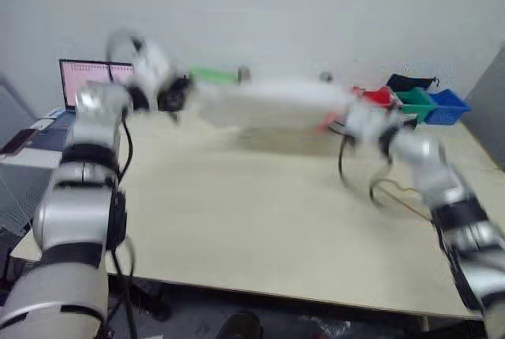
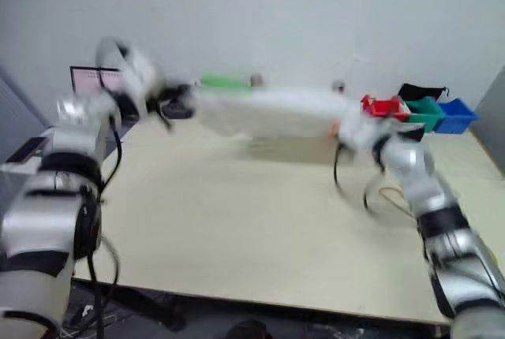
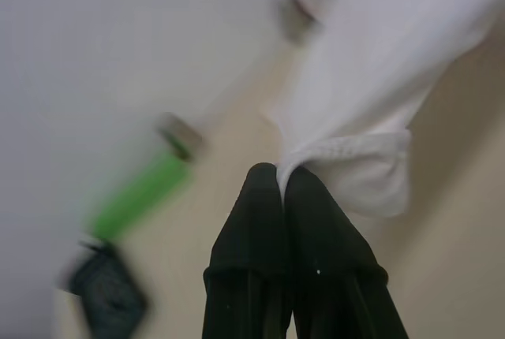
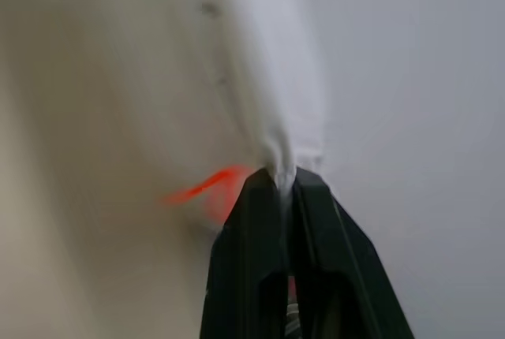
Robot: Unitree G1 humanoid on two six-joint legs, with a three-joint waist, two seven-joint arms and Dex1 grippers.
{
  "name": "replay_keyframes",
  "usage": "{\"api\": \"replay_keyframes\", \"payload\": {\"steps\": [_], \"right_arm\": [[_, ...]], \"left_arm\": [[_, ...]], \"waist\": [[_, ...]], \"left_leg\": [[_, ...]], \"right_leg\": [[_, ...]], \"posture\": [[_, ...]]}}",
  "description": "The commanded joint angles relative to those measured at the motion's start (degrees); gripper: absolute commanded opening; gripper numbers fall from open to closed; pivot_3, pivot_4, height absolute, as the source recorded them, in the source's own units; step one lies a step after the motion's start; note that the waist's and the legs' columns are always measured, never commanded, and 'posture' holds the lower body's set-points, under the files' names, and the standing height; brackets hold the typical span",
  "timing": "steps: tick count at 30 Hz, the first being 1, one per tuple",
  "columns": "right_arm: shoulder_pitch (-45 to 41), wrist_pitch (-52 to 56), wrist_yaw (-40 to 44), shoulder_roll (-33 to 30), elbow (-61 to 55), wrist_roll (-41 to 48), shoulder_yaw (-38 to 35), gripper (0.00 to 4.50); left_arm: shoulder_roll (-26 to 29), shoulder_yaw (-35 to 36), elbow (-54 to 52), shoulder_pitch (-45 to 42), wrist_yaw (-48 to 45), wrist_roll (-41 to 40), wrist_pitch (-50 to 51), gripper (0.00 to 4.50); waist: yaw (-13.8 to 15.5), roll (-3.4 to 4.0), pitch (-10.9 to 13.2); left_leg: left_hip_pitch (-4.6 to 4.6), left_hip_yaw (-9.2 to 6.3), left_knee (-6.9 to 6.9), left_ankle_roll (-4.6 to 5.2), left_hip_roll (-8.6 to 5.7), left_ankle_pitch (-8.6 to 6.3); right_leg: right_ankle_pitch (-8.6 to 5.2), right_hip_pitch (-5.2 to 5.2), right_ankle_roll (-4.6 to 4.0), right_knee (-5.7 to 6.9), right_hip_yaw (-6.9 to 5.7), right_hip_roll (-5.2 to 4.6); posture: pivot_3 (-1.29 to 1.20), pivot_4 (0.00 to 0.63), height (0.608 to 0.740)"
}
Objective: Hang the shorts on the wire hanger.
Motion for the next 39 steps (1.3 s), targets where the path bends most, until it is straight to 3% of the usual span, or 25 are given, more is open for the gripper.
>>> {"api": "replay_keyframes", "payload": {"steps": [1,2,4,11,17,24,31,32,36,39], "right_arm": [[8.52,9.60,20.81,-12.12,-21.60,6.62,1.23,0.00],[9.36,12.67,22.71,-13.18,-23.90,8.01,0.80,0.00],[9.61,16.72,24.33,-13.80,-26.60,9.96,0.07,0.00],[8.48,22.52,27.04,-14.15,-29.61,10.75,-1.43,0.00],[10.74,29.84,31.52,-14.47,-36.68,16.62,-1.75,0.00],[12.98,31.22,34.17,-16.74,-39.12,18.93,-2.05,0.00],[13.92,29.37,33.08,-16.80,-37.03,17.67,-1.88,0.00],[14.35,29.43,33.79,-17.45,-37.45,18.27,-2.34,0.54],[15.04,30.34,34.70,-19.19,-38.78,20.24,-5.29,1.23],[15.93,32.90,36.35,-21.55,-41.82,24.44,-9.30,2.12]], "left_arm": [[6.70,-3.32,-24.25,16.28,-15.34,-2.92,5.07,0.02],[8.44,-3.73,-30.56,21.17,-17.90,-3.89,7.20,0.02],[10.42,-2.92,-39.38,26.54,-19.51,-5.76,12.53,0.02],[13.19,-1.77,-52.45,30.87,-20.55,-8.92,23.82,0.02],[17.79,-2.20,-56.54,34.13,-25.17,-9.33,26.16,0.02],[22.86,-2.83,-62.68,39.26,-29.75,-12.73,28.68,0.02],[19.97,-3.12,-60.88,37.63,-26.52,-10.99,28.01,0.02],[19.52,-3.18,-60.07,36.78,-26.38,-10.95,28.22,0.46],[19.55,-3.09,-58.45,34.91,-27.55,-11.30,28.57,1.08],[20.97,-2.95,-57.91,34.46,-29.18,-11.81,27.77,1.88]], "waist": [[-0.32,0.21,0.25],[-0.99,0.38,0.37],[-1.75,-0.09,0.23],[-1.40,-0.23,0.11],[-1.29,-0.23,0.11],[-0.04,-0.15,0.16],[0.03,-0.15,0.16],[0.07,-0.15,0.16],[0.07,-0.15,0.16],[-0.06,-0.13,0.17]], "left_leg": [[-0.46,-0.42,0.14,0.01,0.19,0.00],[-0.74,-0.52,0.25,0.00,0.21,0.01],[-0.45,-0.49,0.38,0.01,0.39,0.01],[-0.01,-0.54,0.31,0.01,0.90,0.00],[-0.17,-0.46,0.25,0.24,0.96,-0.15],[-0.05,-0.47,0.20,0.26,0.99,-0.16],[-0.04,-0.40,0.20,0.26,0.98,-0.16],[-0.04,-0.40,0.20,0.26,0.98,-0.16],[-0.07,-0.42,0.20,0.26,0.97,-0.16],[-0.04,-0.39,0.20,0.26,0.98,-0.16]], "right_leg": [[0.07,-0.51,-0.08,0.21,0.09,0.03],[0.11,-0.81,-0.07,0.34,0.14,0.03],[0.07,-0.84,-0.16,0.92,0.46,-0.12],[-0.21,-0.45,-0.65,0.94,0.01,0.56],[-0.21,-0.64,-0.69,0.86,0.12,0.53],[-0.28,-0.58,-0.76,0.89,0.03,0.57],[-0.29,-0.56,-0.74,0.88,0.09,0.66],[-0.28,-0.57,-0.74,0.88,0.09,0.66],[-0.27,-0.57,-0.75,0.87,0.06,0.66],[-0.27,-0.58,-0.75,0.88,0.09,0.67]], "posture": [[0.42,0.000,0.740],[0.42,0.000,0.740],[0.41,0.000,0.740],[0.41,0.000,0.740],[0.41,0.000,0.740],[0.41,0.000,0.740],[0.40,0.000,0.740],[0.40,0.000,0.740],[0.39,0.000,0.740],[0.38,0.000,0.740]]}}
